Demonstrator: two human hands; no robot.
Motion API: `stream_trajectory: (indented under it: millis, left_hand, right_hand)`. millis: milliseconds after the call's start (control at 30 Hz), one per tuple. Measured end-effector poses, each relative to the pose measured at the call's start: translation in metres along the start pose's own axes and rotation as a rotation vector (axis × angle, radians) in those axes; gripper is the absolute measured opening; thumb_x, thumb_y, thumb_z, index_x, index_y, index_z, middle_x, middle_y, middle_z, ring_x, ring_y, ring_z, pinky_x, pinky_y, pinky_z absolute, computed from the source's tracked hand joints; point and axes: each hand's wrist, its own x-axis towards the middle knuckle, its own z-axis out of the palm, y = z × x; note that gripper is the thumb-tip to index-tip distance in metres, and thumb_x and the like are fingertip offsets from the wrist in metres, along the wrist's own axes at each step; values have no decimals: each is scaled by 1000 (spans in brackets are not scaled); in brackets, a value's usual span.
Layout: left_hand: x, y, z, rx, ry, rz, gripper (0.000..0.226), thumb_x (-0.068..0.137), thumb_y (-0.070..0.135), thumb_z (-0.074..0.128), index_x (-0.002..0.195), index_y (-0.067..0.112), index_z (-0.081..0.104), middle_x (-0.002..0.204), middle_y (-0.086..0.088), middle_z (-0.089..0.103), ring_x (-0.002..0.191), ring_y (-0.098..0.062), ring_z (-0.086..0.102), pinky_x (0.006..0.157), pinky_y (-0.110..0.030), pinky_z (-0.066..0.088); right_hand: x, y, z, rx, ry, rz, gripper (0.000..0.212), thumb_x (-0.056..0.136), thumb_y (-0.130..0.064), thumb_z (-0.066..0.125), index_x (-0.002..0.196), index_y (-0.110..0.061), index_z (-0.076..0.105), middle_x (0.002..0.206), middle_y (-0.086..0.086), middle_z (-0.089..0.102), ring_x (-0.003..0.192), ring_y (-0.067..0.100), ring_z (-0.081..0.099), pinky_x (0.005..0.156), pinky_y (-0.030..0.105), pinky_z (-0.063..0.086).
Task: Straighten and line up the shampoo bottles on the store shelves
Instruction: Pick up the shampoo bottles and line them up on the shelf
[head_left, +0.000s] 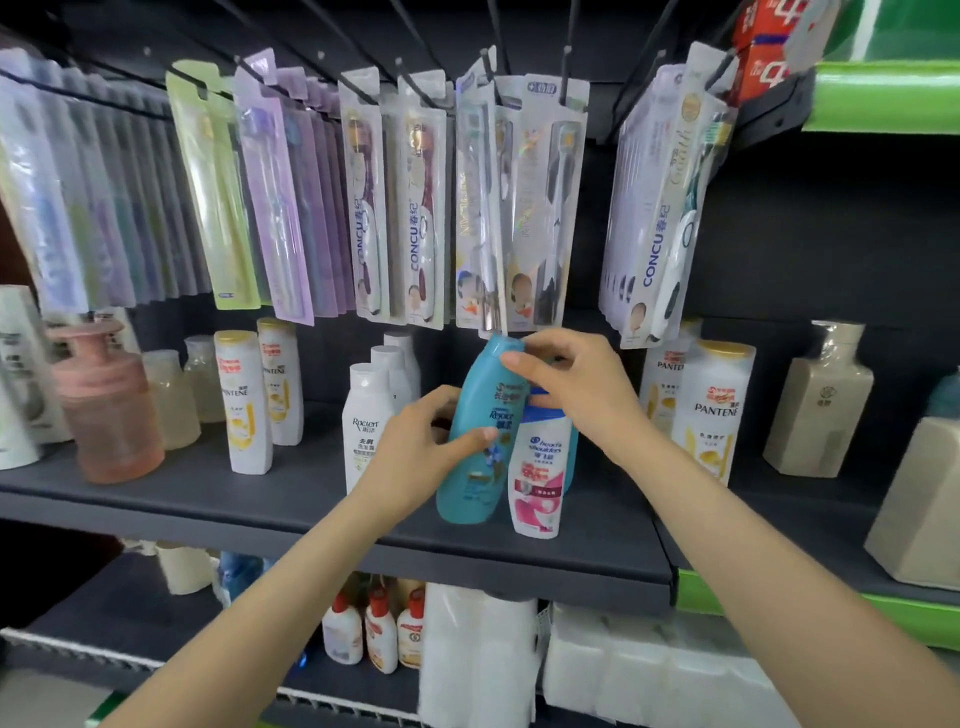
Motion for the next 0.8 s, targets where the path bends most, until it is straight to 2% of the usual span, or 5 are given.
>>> stream_trajectory:
  millis: [133,233,367,533,800]
  left_hand:
    - [11,-19,-9,48,64,-24,25,84,25,67,103,25,52,95,14,61,84,-7,65,69,-23,55]
    - [24,-32,-10,81,66,-29,30,83,23,68,107,27,51,95,13,61,83,-4,63,66,-20,52]
    - [47,-48,-3,125,24,-53,33,80,20,71,107,22,52,94,5,64,80,-5,62,71,-24,53]
    - [73,-62,10,157,-18,-76,35,80,17,71,109,15,53,90,5,60,73,-2,56,62,-13,42]
    - [109,-84,38,52,-36,-159,38,80,11,70,111,10,49,94,-2,58,85,-16,57,74,-26,45]
  right_hand:
    - [16,5,-8,-360,98,-166,18,91,-30,60,98,-18,71,86,-12,66,79,-5,59,71,5,42]
    - [29,15,-17,-544,56,-127,16,92,-21,58,102,-16,70,92,-8,65,81,-1,56,67,2,36]
    - [42,35,-24,-609,-1,-12,21,93,-15,56,110,-12,68,106,0,68,95,8,58,74,13,39]
    - [56,54,-30,-667,1,50,31,92,-13,58,122,-9,62,121,8,65,107,17,60,86,16,37]
    - [65,77,-35,-459,-38,170,28,88,-21,66,113,-11,68,110,5,69,107,17,62,88,39,54]
